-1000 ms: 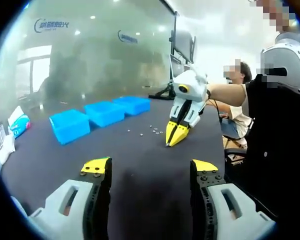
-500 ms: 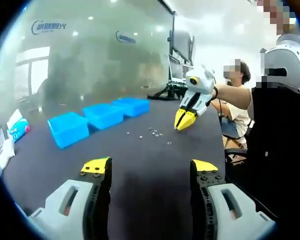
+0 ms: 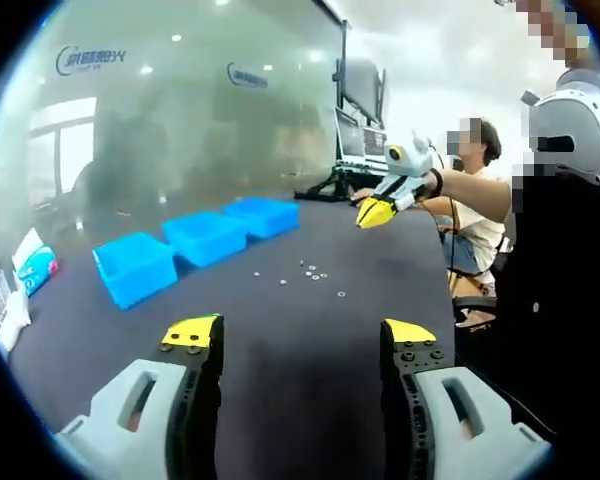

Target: Sort the screws, nuts, and washers into the corresponding bins

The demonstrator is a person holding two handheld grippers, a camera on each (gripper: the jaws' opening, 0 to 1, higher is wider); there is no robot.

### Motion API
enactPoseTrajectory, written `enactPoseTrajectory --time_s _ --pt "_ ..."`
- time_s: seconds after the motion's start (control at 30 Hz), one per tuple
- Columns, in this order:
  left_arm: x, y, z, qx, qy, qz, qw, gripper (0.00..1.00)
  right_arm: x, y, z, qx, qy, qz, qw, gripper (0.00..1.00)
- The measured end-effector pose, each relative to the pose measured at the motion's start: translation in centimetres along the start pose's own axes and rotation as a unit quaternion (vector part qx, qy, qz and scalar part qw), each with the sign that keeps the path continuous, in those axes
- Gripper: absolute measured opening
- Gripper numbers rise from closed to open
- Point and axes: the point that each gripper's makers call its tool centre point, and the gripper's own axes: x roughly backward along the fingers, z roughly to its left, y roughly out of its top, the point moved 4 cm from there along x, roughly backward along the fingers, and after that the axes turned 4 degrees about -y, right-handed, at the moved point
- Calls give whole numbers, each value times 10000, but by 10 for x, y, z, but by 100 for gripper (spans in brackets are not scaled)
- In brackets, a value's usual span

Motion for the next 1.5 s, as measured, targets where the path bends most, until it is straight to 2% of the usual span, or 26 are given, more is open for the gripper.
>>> enactPoseTrajectory --time_s 0.2,0.33,0.47,0.9,1.13,1.33,1.5 --pt "-2 1 -2 -15 -24 17 10000 62 1 0 -16 -166 -176 -138 9996 1" --pt "-1 2 -1 -40 -19 15 10000 62 1 9 -39 -268 -622 -476 9966 1" --pt "-1 3 1 -38 6 8 10000 62 0 14 -59 -375 -901 -632 9932 1" --pt "5 -1 6 14 128 -12 9999 62 -25 33 -123 -512 -1251 -665 9886 1" --pt "9 -3 10 38 242 -25 9997 62 -50 50 -159 -496 -1390 -533 9876 1" --pt "10 -4 13 71 318 -59 9995 61 -73 57 -186 -447 -1411 -152 9889 1" --pt "12 -5 14 94 365 -77 9993 61 -91 56 -198 -376 -1430 135 9889 1"
